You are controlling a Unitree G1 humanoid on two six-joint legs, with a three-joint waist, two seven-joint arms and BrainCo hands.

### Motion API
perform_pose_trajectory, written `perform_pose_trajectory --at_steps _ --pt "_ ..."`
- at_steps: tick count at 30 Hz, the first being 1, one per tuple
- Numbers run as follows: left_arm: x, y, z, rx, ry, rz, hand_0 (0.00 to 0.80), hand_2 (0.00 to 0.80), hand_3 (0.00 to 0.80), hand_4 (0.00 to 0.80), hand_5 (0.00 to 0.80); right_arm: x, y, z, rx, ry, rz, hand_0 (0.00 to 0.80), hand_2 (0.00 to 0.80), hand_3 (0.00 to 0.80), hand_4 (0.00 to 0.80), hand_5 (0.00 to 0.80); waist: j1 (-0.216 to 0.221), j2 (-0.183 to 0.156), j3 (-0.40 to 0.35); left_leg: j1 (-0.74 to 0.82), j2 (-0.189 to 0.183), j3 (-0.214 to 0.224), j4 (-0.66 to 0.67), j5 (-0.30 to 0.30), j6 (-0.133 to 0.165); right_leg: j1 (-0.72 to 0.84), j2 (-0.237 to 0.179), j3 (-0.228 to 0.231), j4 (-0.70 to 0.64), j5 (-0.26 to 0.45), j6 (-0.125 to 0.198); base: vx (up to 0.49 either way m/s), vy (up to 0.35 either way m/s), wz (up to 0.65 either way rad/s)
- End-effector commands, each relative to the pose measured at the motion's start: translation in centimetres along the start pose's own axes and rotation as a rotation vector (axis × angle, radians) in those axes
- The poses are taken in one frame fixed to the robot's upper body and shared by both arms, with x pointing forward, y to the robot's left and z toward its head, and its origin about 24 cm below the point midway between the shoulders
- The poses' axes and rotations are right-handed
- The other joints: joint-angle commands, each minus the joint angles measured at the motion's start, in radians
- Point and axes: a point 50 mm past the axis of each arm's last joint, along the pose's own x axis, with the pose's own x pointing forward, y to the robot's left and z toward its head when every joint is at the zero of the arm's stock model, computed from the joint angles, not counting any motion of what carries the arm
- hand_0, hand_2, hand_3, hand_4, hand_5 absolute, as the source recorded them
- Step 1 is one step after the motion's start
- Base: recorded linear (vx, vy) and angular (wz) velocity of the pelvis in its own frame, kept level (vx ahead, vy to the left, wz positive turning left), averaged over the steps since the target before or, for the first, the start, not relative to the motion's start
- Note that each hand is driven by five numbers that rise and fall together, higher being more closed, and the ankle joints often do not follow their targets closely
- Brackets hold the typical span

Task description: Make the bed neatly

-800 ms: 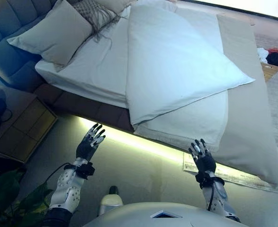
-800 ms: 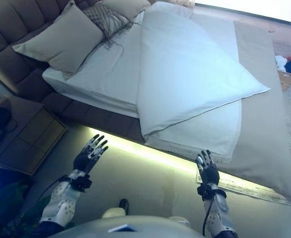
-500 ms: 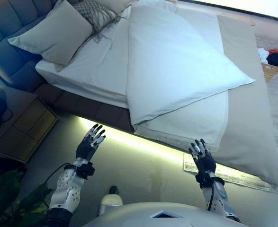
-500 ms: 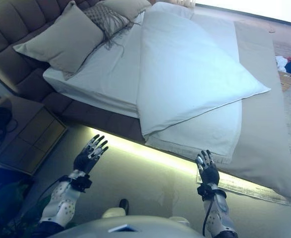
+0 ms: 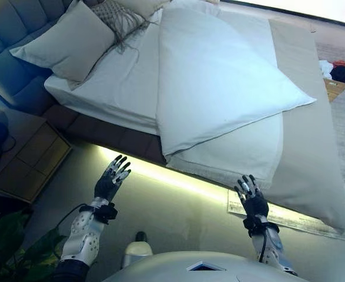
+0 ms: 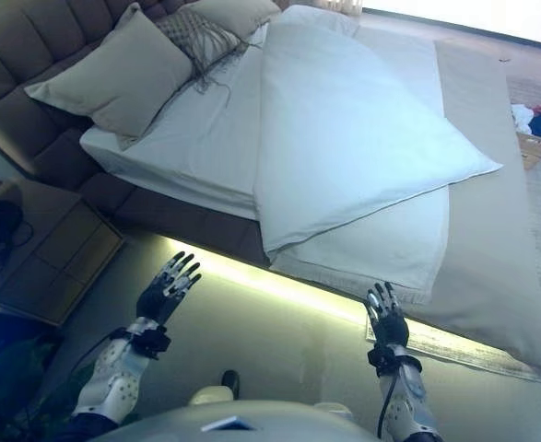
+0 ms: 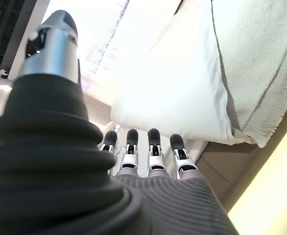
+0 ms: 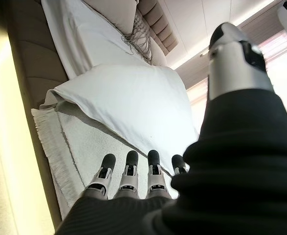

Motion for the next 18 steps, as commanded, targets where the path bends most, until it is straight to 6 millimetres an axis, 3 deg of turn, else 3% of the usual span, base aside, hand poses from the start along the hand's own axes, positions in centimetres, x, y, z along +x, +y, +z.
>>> perform_pose_trajectory --at_steps 1,6,12,16,18 --pt "0.3 0.5 3.3 0.069 -0.139 -0.027 0.0 0.0 0.0 0.0 0.0 0.9 1.1 3.1 0.018 -0.128 0.078 0.0 0.0 0.0 0.0 0.0 0.017 -0.021 0.022 0.049 -0.025 0.068 0.151 -0.157 0.041 -0.101 0.01 0.005 0.006 0.115 -0.017 0.0 0.0 0.0" --pt "-0.7 0.6 2.5 0.025 -0.14 0.017 0.0 0.0 0.0 0.0 0.0 1.1 1.3 2.9 -0.01 -0.076 0.105 0.0 0.0 0.0 0.0 0.0 0.042 -0.009 0.034 0.026 -0.047 -0.02 0.185 -0.149 0.05 -0.111 0.029 0.059 0.0 0.112 -0.028 0.036 0.057 -0.12" --pt "-0.6 0.4 2.1 0.033 -0.118 -0.001 0.0 0.0 0.0 0.0 0.0 1.1 1.2 2.9 0.005 -0.087 0.085 0.0 0.0 0.0 0.0 0.0 0.023 0.005 0.039 0.049 -0.054 0.021 0.16 -0.176 0.066 -0.121 -0.011 0.057 0.026 0.117 -0.008 0.04 0.147 -0.14" --pt "-0.6 1.1 2.6 0.04 -0.135 0.03 0.0 0.0 0.0 0.0 0.0 1.0 1.8 2.7 0.021 -0.106 0.099 0.0 0.0 0.0 0.0 0.0 0.006 0.018 0.052 0.066 -0.09 0.01 0.158 -0.193 0.114 -0.182 -0.077 0.088 0.194 0.105 0.013 0.033 0.233 0.04" --pt "-0.4 1.3 3.0 0.06 -0.136 0.032 0.0 0.0 0.0 0.0 0.0 0.8 1.9 2.6 0.034 -0.128 0.094 0.0 0.0 0.0 0.0 0.0 0.003 0.027 0.065 0.057 -0.129 -0.013 0.179 -0.208 0.161 -0.248 -0.12 0.104 0.378 0.143 0.004 0.029 0.29 0.07"
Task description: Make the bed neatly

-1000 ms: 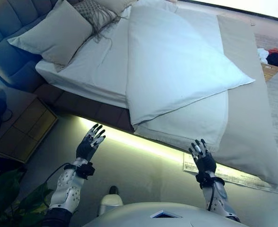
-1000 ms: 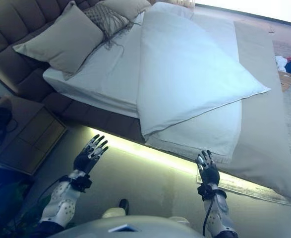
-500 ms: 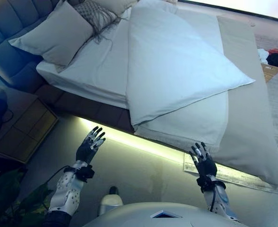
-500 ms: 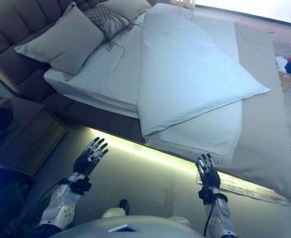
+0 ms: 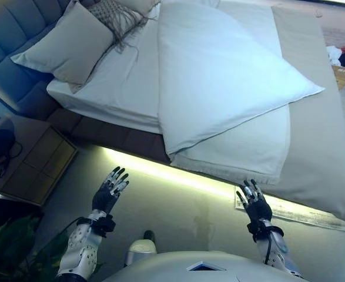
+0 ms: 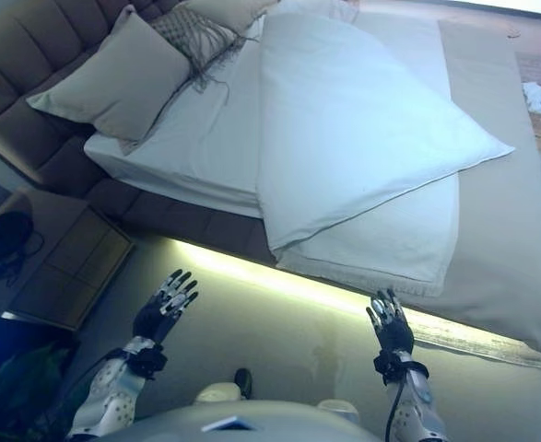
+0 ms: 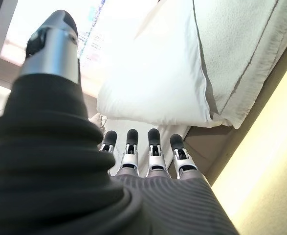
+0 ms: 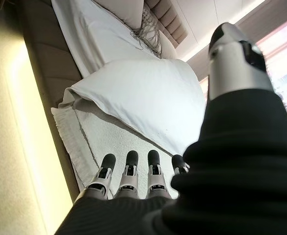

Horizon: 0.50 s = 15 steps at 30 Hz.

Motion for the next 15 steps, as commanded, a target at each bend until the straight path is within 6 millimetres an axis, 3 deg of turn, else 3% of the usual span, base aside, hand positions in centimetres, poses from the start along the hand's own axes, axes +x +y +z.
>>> perform_pose_trajectory --at_steps 1,3,5,8,12,15 --pt "1.3 0.6 4.1 0.084 -0.162 -0.01 0.0 0.0 0.0 0.0 0.0 0.8 2.4 2.4 0.043 -0.161 0.092 0.0 0.0 0.0 0.0 0.0 0.005 -0.009 0.017 0.024 -0.095 -0.05 0.173 -0.175 0.151 -0.252 -0.069 0.056 0.358 0.208 -0.031 0.029 0.33 0.14" --pt "1.9 0.6 4.3 0.096 -0.154 -0.014 0.0 0.0 0.0 0.0 0.0 0.9 2.6 2.5 0.064 -0.172 0.09 0.0 0.0 0.0 0.0 0.0 -0.001 0.006 0.033 0.032 -0.12 -0.062 0.186 -0.184 0.177 -0.337 -0.074 0.07 0.539 0.238 -0.052 0.053 0.259 0.24" --pt "2.4 0.4 4.7 0.096 -0.156 -0.018 0.0 0.0 0.0 0.0 0.0 0.9 2.7 2.5 0.06 -0.17 0.104 0.0 0.0 0.0 0.0 0.0 -0.004 0.003 0.041 0.045 -0.129 -0.067 0.19 -0.191 0.175 -0.353 -0.072 0.057 0.534 0.25 -0.053 0.148 0.052 0.25" --pt "2.8 0.3 5.0 0.088 -0.159 0.004 0.0 0.0 0.0 0.0 0.0 1.2 3.0 2.5 0.055 -0.171 0.126 0.0 0.0 0.0 0.0 0.0 -0.014 -0.031 0.04 0.059 -0.136 -0.089 0.203 -0.217 0.151 -0.337 -0.063 0.052 0.32 0.296 -0.029 0.269 -0.188 0.15" --pt "3.1 0.6 4.8 0.077 -0.147 -0.003 0.0 0.0 0.0 0.0 0.0 2.0 3.2 2.8 0.053 -0.159 0.127 0.0 0.0 0.0 0.0 0.0 -0.029 -0.072 0.04 0.092 -0.13 -0.107 0.232 -0.297 0.125 -0.334 -0.048 0.067 -0.031 0.353 0.009 0.369 -0.285 0.08" --pt "2.8 0.8 4.5 0.072 -0.14 -0.014 0.0 0.0 0.0 0.0 0.0 1.8 2.9 2.5 0.058 -0.142 0.123 0.0 0.0 0.0 0.0 0.0 -0.034 -0.081 0.033 0.115 -0.105 -0.112 0.248 -0.334 0.119 -0.34 -0.032 0.074 -0.076 0.366 0.017 0.385 -0.3 0.02"
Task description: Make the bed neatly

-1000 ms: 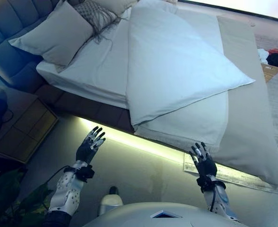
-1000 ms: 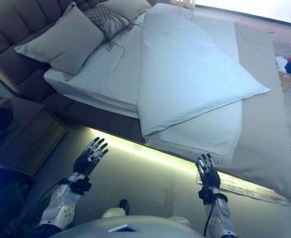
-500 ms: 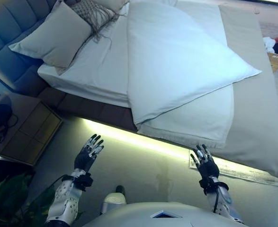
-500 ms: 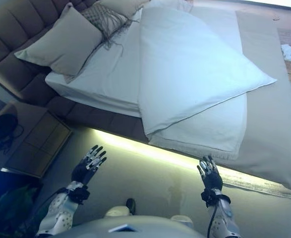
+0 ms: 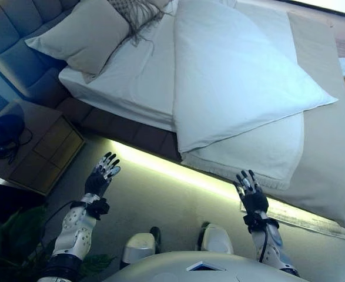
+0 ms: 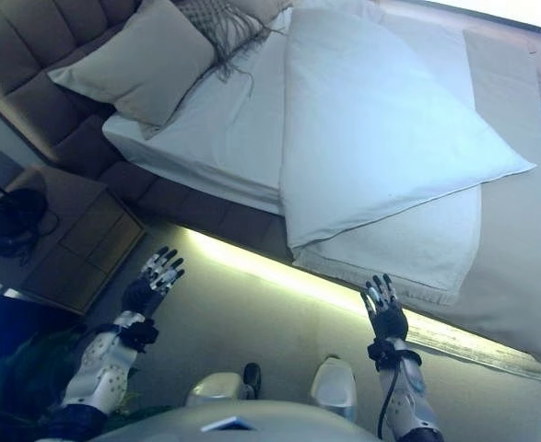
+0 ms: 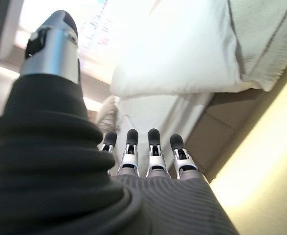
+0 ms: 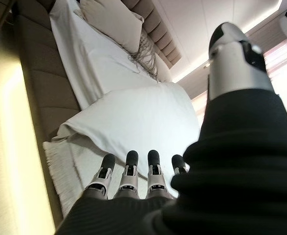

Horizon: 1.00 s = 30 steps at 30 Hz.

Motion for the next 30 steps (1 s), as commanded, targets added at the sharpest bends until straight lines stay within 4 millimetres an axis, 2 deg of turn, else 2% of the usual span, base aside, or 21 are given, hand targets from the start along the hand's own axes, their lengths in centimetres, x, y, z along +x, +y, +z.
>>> perform_pose_trajectory --at_steps 1,4,5,8,9,12,14,15,16,17,19,22,25,26,29,30 --pt "0.4 -0.7 2.2 0.001 -0.111 -0.071 0.0 0.0 0.0 0.0 0.0 0.3 0.5 1.2 0.016 -0.064 0.047 0.0 0.0 0.0 0.0 0.0 -0.033 -0.028 -0.023 0.11 0.001 -0.063 0.155 -0.242 0.027 0.049 0.02 0.026 -0.167 0.276 0.012 0.387 -0.382 0.08" --pt "-0.5 -0.3 2.0 -0.009 -0.1 -0.057 0.0 0.0 0.0 0.0 0.0 -0.1 0.0 1.1 0.012 -0.047 0.035 0.0 0.0 0.0 0.0 0.0 -0.03 -0.033 -0.031 0.108 0.058 -0.063 0.211 -0.233 -0.002 0.067 0.028 0.034 -0.087 0.221 0.015 0.405 -0.413 0.31" --pt "-1.0 -0.1 1.9 -0.02 -0.089 -0.055 0.0 0.0 0.0 0.0 0.0 -0.3 0.0 1.3 0.008 -0.043 0.021 0.0 0.0 0.0 0.0 0.0 -0.028 -0.028 -0.031 0.103 0.087 -0.068 0.23 -0.206 -0.016 0.067 0.037 0.033 -0.053 0.191 0.008 0.374 -0.424 0.37" --pt "-1.8 -0.1 1.3 -0.02 -0.066 -0.071 0.0 0.0 0.0 0.0 0.0 -0.4 0.0 1.8 0.022 -0.049 0.034 0.0 0.0 0.0 0.0 0.0 -0.022 -0.018 -0.034 0.076 0.153 -0.094 0.285 -0.056 -0.051 0.097 0.091 0.011 -0.014 0.112 -0.033 0.333 -0.447 0.2" --pt "-1.8 -0.5 1.1 -0.018 -0.064 -0.087 0.0 0.0 0.0 0.0 0.0 -0.4 -0.1 1.9 0.021 -0.054 0.034 0.0 0.0 0.0 0.0 0.0 -0.021 -0.019 -0.035 0.061 0.162 -0.098 0.301 -0.014 -0.054 0.114 0.109 0.001 -0.02 0.096 -0.053 0.278 -0.409 -0.04" --pt "-1.5 -1.4 0.7 -0.012 -0.063 -0.135 0.0 0.0 0.0 0.0 0.0 -0.5 -0.7 2.4 0.008 -0.069 0.02 0.0 0.0 0.0 0.0 0.0 -0.035 -0.02 -0.043 0.025 0.162 -0.086 0.381 0.054 -0.047 0.145 0.154 -0.017 -0.026 0.052 -0.103 0.283 -0.386 -0.15" --pt "-1.1 -1.8 0.6 -0.022 -0.066 -0.147 0.0 0.0 0.0 0.0 0.0 -0.4 -1.2 2.6 -0.006 -0.073 -0.003 0.0 0.0 0.0 0.0 0.0 -0.044 -0.021 -0.045 -0.007 0.152 -0.069 0.475 0.071 -0.041 0.161 0.173 -0.017 -0.029 0.03 -0.128 0.228 -0.295 -0.06" --pt "-1.0 -2.1 0.6 -0.026 -0.069 -0.153 0.0 0.0 0.0 0.0 0.0 -0.4 -1.5 2.6 -0.009 -0.075 -0.018 0.0 0.0 0.0 0.0 0.0 -0.051 -0.022 -0.044 -0.034 0.158 -0.047 0.522 0.089 -0.04 0.174 0.186 -0.016 -0.03 0.017 -0.145 0.179 -0.249 0.07" --pt "-0.9 -2.2 0.6 -0.026 -0.069 -0.16 0.0 0.0 0.0 0.0 0.0 -0.5 -1.8 2.7 -0.008 -0.078 -0.028 0.0 0.0 0.0 0.0 0.0 -0.051 -0.019 -0.039 -0.053 0.171 -0.03 0.546 0.082 -0.035 0.184 0.197 -0.019 -0.026 0.008 -0.151 0.2 -0.263 0.09" --pt "-0.7 -2.5 0.6 -0.022 -0.072 -0.171 0.0 0.0 0.0 0.0 0.0 -0.6 -2.0 2.7 0.0 -0.086 -0.035 0.0 0.0 0.0 0.0 0.0 -0.051 -0.019 -0.033 -0.077 0.177 -0.011 0.536 0.077 -0.026 0.191 0.207 -0.022 -0.022 -0.002 -0.157 0.196 -0.206 0.07" --pt "-0.5 -2.4 0.8 -0.015 -0.073 -0.17 0.0 0.0 0.0 0.0 0.0 -0.8 -2.0 2.6 0.008 -0.091 -0.041 0.0 0.0 0.0 0.0 0.0 -0.046 -0.011 -0.024 -0.097 0.182 0.003 0.435 0.099 -0.033 0.209 0.225 -0.026 -0.016 -0.023 -0.157 0.187 -0.12 0.06" --pt "-0.3 -2.3 1.0 -0.017 -0.071 -0.161 0.0 0.0 0.0 0.0 0.0 -1.0 -1.7 2.7 0.028 -0.095 -0.044 0.0 0.0 0.0 0.0 0.0 -0.038 0.004 -0.022 -0.134 0.205 0.001 0.222 0.196 -0.085 0.258 0.236 -0.031 -0.04 -0.043 -0.142 0.216 0.009 0.1" --pt "-0.1 -2.3 0.6 -0.026 -0.07 -0.14 0.0 0.0 0.0 0.0 0.0 -1.3 -1.4 2.8 0.022 -0.093 -0.024 0.0 0.0 0.0 0.0 0.0 -0.017 0.025 -0.017 -0.163 0.203 -0.041 0.045 0.263 -0.119 0.301 0.238 -0.028 -0.058 -0.06 -0.128 0.238 0.058 0.16" --pt "-0.2 -2.2 0.4 -0.036 -0.066 -0.13 0.0 0.0 0.0 0.0 0.0 -1.3 -1.3 2.7 0.02 -0.088 -0.014 0.0 0.0 0.0 0.0 0.0 -0.005 0.033 -0.017 -0.18 0.2 -0.069 -0.004 0.287 -0.127 0.312 0.245 -0.02 -0.059 -0.066 -0.127 0.26 0.065 0.07" --pt "-0.9 -2.0 -0.3 -0.012 -0.046 -0.149 0.0 0.0 0.0 0.0 0.0 -1.5 -1.3 2.2 0.021 -0.068 -0.008 0.0 0.0 0.0 0.0 0.0 0.027 0.048 -0.017 -0.194 0.191 -0.119 -0.088 0.326 -0.137 0.34 0.25 -0.003 -0.04 -0.099 -0.129 0.327 0.076 -0.11" --pt "-1.0 -2.2 -0.4 -0.013 -0.037 -0.159 0.0 0.0 0.0 0.0 0.0 -1.5 -1.4 2.1 0.022 -0.065 -0.013 0.0 0.0 0.0 0.0 0.0 0.032 0.053 -0.019 -0.202 0.189 -0.122 -0.1 0.322 -0.137 0.346 0.248 -0.003 -0.034 -0.107 -0.128 0.332 0.089 -0.49"
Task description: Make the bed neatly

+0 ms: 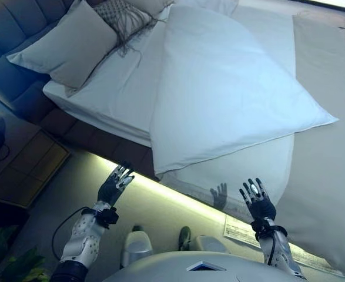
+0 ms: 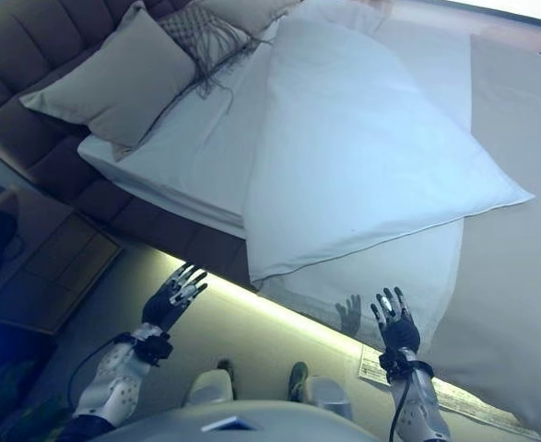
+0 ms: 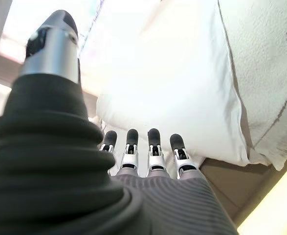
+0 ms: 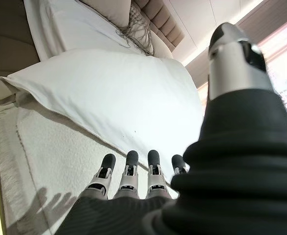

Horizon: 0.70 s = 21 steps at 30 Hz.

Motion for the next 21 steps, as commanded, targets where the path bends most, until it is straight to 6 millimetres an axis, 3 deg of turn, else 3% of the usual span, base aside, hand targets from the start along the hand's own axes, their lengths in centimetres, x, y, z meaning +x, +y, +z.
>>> perform_pose_trajectory --at_steps 1,5,7,8,11,15,19,21 --pt "-0.4 0.1 2.1 0.056 -0.101 -0.035 0.0 0.0 0.0 0.0 0.0 -0.1 1.0 1.7 0.009 -0.103 0.072 0.0 0.0 0.0 0.0 0.0 0.032 0.022 -0.023 -0.094 -0.008 -0.025 -0.081 0.284 -0.019 0.116 -0.04 0.0 0.055 -0.086 0.125 0.306 0.089 -0.53" --pt "-0.8 0.6 1.7 0.048 -0.067 -0.035 0.0 0.0 0.0 0.0 0.0 -0.6 0.3 1.0 0.038 -0.104 0.041 0.0 0.0 0.0 0.0 0.0 0.046 0.033 -0.048 -0.106 -0.039 -0.012 -0.086 0.235 -0.008 0.17 -0.063 -0.004 0.075 -0.129 0.14 0.393 0.137 -0.24" --pt "-0.7 0.6 1.8 0.055 -0.063 -0.039 0.0 0.0 0.0 0.0 0.0 -0.5 0.5 0.7 0.045 -0.106 0.035 0.0 0.0 0.0 0.0 0.0 0.054 0.032 -0.056 -0.092 -0.059 -0.028 -0.086 0.206 0.009 0.177 -0.086 -0.006 0.09 -0.139 0.156 0.365 0.165 -0.21" --pt "-0.6 0.7 2.0 0.059 -0.062 -0.037 0.0 0.0 0.0 0.0 0.0 -0.4 0.7 0.4 0.049 -0.104 0.032 0.0 0.0 0.0 0.0 0.0 0.057 0.03 -0.058 -0.082 -0.072 -0.03 -0.084 0.194 0.019 0.174 -0.104 -0.012 0.108 -0.126 0.17 0.402 0.231 -0.25" --pt "-0.3 1.1 2.6 0.085 -0.058 -0.039 0.0 0.0 0.0 0.0 0.0 -0.1 1.3 -0.3 0.122 -0.095 0.017 0.0 0.0 0.0 0.0 0.0 0.067 0.007 -0.074 -0.06 -0.138 -0.024 -0.046 0.151 0.084 0.161 -0.198 -0.018 0.196 0.01 0.231 0.38 0.258 -0.22" --pt "0.0 0.8 2.8 0.112 -0.07 -0.033 0.0 0.0 0.0 0.0 0.0 -0.2 2.6 -0.9 0.106 -0.108 0.041 0.0 0.0 0.0 0.0 0.0 0.071 0.018 -0.095 -0.037 -0.192 -0.02 -0.021 0.105 0.145 0.114 -0.261 -0.005 0.371 0.096 0.22 0.326 0.275 -0.05" --pt "0.5 0.9 3.0 0.132 -0.075 -0.024 0.0 0.0 0.0 0.0 0.0 -0.6 2.4 -1.1 0.08 -0.092 0.03 0.0 0.0 0.0 0.0 0.0 0.036 0.033 -0.103 0.0 -0.22 -0.009 0.001 0.063 0.184 0.014 -0.266 0.035 0.613 0.155 0.215 0.237 0.241 0.1" --pt "0.6 0.7 3.4 0.136 -0.095 -0.013 0.0 0.0 0.0 0.0 0.0 -0.9 1.8 -1.3 0.071 -0.084 0.026 0.0 0.0 0.0 0.0 0.0 0.027 0.037 -0.095 0.026 -0.219 0.014 0.007 0.043 0.188 -0.041 -0.28 0.015 0.625 0.15 0.203 0.163 0.131 0.15"
